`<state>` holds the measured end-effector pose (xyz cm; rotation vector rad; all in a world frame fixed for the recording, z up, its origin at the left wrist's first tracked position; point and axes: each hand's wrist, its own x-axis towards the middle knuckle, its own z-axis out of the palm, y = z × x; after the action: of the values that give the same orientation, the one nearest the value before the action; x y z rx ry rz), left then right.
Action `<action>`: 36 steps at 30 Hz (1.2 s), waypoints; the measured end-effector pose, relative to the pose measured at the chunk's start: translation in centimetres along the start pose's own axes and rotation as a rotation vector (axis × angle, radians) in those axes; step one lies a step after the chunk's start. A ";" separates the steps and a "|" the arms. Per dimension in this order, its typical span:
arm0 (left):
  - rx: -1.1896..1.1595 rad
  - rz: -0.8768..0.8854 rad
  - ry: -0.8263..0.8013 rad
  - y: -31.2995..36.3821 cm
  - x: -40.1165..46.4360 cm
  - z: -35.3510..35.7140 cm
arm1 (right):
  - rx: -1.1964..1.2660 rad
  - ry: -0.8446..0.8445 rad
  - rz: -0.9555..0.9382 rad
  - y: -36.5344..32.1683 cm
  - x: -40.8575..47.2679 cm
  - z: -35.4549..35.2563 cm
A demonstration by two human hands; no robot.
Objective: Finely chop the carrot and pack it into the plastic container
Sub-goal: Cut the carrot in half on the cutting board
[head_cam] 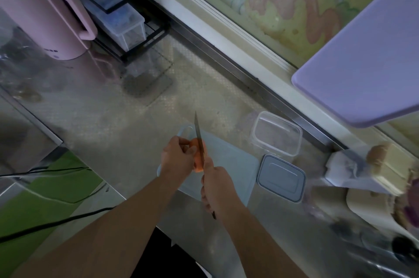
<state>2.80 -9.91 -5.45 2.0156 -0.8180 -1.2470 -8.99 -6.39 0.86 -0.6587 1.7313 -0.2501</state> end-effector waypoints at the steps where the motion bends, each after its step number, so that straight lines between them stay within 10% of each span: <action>1: -0.001 -0.010 -0.005 0.0 -0.1 0.2 | 0.000 0.007 -0.006 0.5 0.0 -0.1; 36: -0.027 0.022 -0.049 0.6 -1.6 1.0 | -0.021 0.160 -0.184 3.9 0.4 -0.3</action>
<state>1.26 -9.23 -4.53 1.9568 -0.8399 -1.2930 -10.48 -3.46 -1.37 -0.8344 1.8292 -0.4229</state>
